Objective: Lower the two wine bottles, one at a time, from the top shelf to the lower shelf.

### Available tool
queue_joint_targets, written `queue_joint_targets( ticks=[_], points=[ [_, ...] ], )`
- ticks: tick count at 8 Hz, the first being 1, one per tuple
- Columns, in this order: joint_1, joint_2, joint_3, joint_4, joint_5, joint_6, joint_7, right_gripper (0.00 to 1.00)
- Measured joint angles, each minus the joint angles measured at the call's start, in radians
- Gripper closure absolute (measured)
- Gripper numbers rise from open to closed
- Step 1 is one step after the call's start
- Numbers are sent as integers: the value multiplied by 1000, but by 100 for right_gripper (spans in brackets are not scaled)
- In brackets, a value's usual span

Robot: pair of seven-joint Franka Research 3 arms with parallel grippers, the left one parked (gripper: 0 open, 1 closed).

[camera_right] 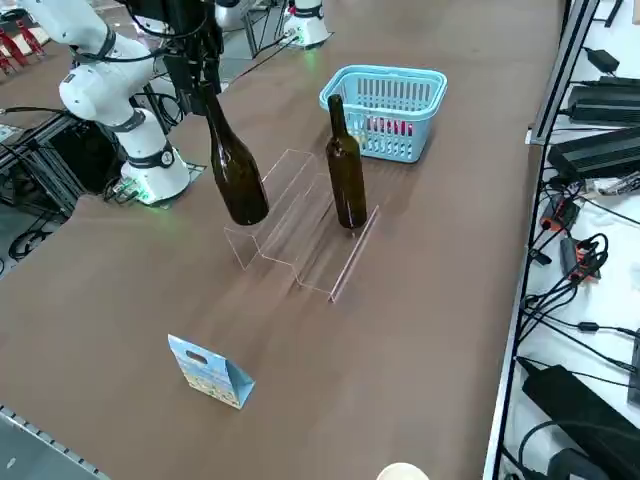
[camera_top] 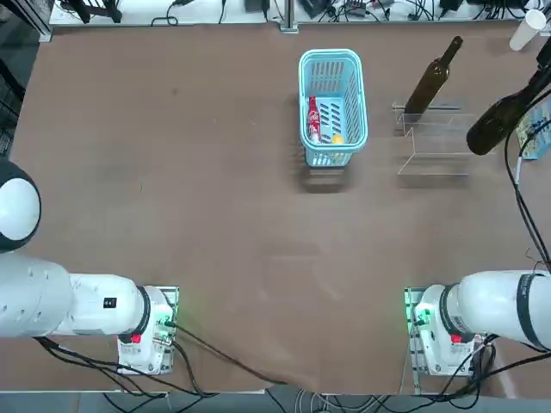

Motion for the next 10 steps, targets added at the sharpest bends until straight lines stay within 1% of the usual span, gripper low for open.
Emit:
queue_joint_targets(
  ticks=[1,2,3,7,8,9,10],
  points=[
    [0,0,0,-1,0,0,0,45],
    [0,0,0,-2,-1,1,0,56],
    [0,-1,1,-1,-2,3,0,60],
    [1,2,3,3,-3,13,-4,60],
    [3,13,8,22,-3,22,-36,60],
    [3,39,16,63,-4,29,-87,60],
    [4,82,21,121,-5,36,-143,60]
  ],
)
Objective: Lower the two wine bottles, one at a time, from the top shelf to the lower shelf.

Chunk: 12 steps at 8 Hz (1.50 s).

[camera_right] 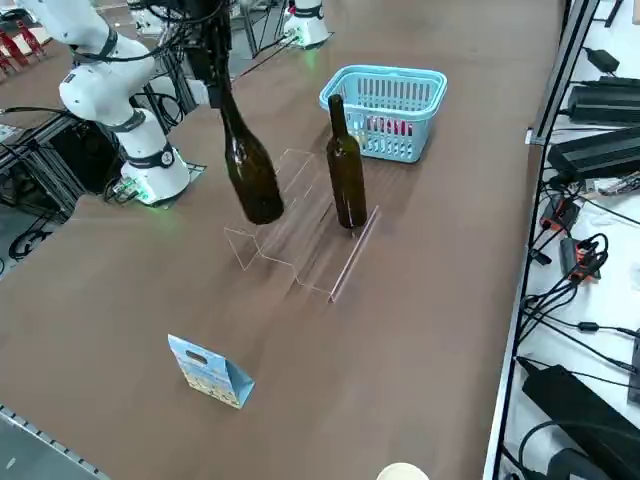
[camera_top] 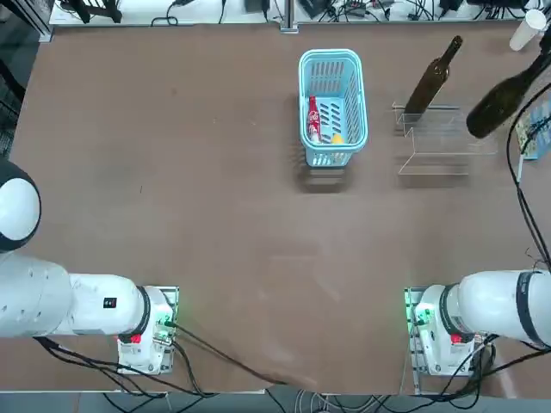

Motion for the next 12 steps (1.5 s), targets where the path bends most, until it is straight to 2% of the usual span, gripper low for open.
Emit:
queue_joint_targets(
  ticks=[2,4,7,12],
  points=[
    [1,115,2,126,0,8,-100,60],
    [3,218,3,209,0,47,-164,60],
    [9,304,3,234,35,112,-180,60],
    [10,396,3,236,72,157,-193,60]
  ],
)
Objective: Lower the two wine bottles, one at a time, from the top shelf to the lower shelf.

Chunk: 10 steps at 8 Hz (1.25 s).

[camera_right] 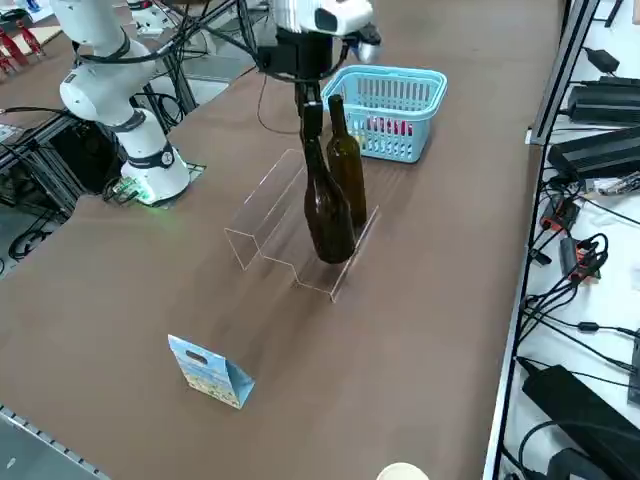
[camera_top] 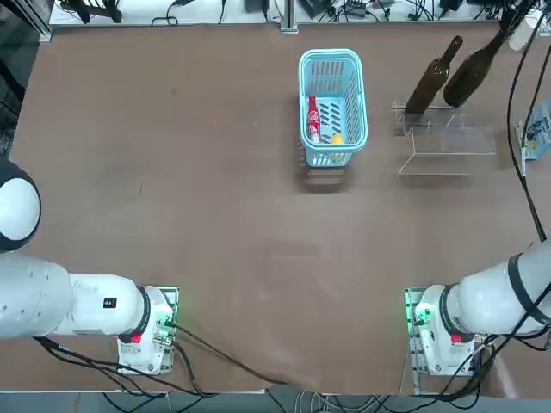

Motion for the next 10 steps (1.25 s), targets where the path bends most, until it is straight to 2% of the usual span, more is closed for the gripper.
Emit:
queue_joint_targets(
  ticks=[8,9,10],
  points=[
    [0,68,-1,-7,2,0,14,60],
    [-1,68,-1,-7,2,0,23,57],
    [-1,67,-1,-6,2,-1,25,43]
  ],
)
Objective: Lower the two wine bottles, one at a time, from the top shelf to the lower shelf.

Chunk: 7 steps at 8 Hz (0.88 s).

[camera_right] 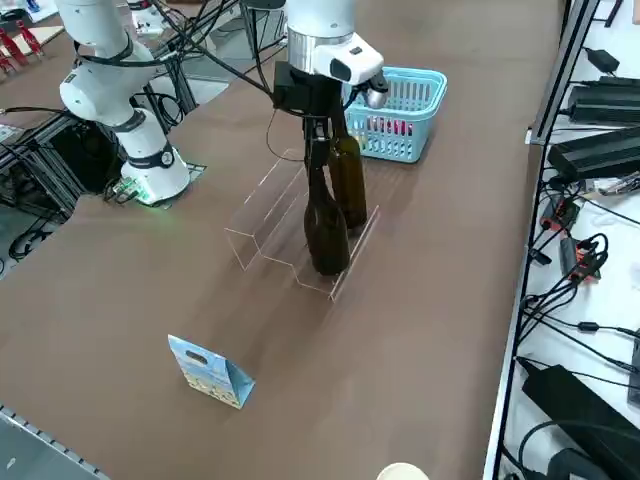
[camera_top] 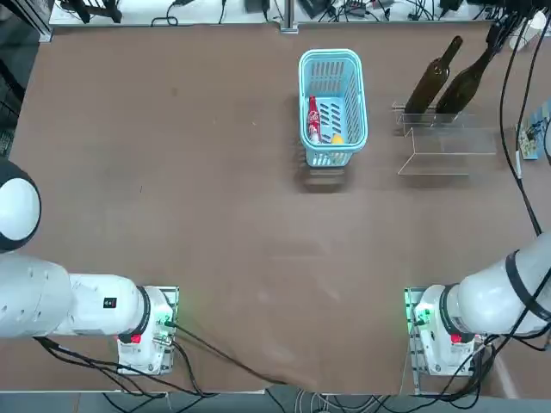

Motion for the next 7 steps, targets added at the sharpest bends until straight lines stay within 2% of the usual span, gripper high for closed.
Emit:
queue_joint_targets(
  ticks=[2,3,7],
  points=[
    [0,-9,0,7,0,0,1,9],
    [1,-17,3,20,0,1,1,0],
    [4,-104,43,139,8,-59,4,0]
  ],
)
